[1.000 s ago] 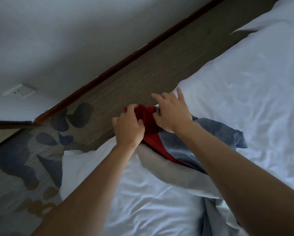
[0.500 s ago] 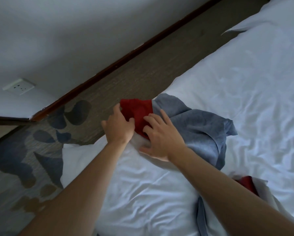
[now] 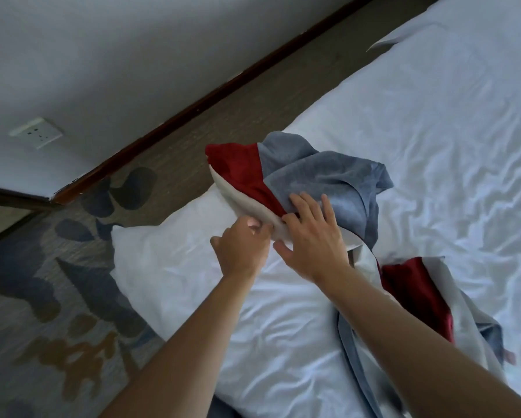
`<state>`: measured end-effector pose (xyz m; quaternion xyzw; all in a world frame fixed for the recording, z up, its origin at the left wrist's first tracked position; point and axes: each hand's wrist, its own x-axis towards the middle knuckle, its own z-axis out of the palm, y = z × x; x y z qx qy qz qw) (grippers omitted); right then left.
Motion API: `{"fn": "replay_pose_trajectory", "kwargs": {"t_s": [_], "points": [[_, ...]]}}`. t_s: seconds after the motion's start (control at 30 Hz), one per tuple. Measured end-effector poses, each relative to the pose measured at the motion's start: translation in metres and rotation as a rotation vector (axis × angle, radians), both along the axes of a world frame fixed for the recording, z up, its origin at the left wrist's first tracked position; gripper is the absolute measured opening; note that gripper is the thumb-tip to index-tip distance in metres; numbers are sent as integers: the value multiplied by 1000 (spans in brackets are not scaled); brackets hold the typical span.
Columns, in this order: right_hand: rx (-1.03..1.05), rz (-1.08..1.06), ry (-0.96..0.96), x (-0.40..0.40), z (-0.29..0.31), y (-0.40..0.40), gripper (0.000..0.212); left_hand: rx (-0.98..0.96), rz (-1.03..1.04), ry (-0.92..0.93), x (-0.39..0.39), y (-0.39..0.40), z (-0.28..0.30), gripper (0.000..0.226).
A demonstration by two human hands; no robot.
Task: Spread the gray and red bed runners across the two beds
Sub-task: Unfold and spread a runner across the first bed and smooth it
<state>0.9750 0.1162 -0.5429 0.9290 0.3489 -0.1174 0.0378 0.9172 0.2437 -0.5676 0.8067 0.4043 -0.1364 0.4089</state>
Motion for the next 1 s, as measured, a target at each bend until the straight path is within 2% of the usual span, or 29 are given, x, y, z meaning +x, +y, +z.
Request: {"fn": "replay_pose_trajectory", "kwargs": {"t_s": [0.17, 0.3, 0.43, 0.63, 0.73, 0.77, 0.83, 0.87, 1.0], "points": [[91, -140, -69, -5, 6, -17, 42, 10, 16, -77, -5, -8, 7, 22], [220, -347, -111, 21, 11, -29, 38, 136, -25, -198, 4, -4, 13, 15], [236, -450, -129, 53, 12, -36, 39, 245, -117, -337, 33, -6, 16, 11], [392, -531, -224, 98, 5, -37, 38, 397, -372, -384, 104, -9, 4, 36], [283, -628, -122, 123, -4, -42, 50, 396, -472, -339, 139, -12, -4, 45], [220, -637, -67, 127, -6, -43, 45, 384, -478, -329, 149, -13, -6, 44], [176, -584, -28, 126, -9, -41, 20, 369, -465, -338, 162, -13, -10, 38], [199, -528, -44, 120, -8, -38, 15, 371, -462, -354, 166, -12, -12, 36], [333, -207, 10, 73, -15, -21, 19, 452, -595, -422, 178, -8, -13, 30]]}}
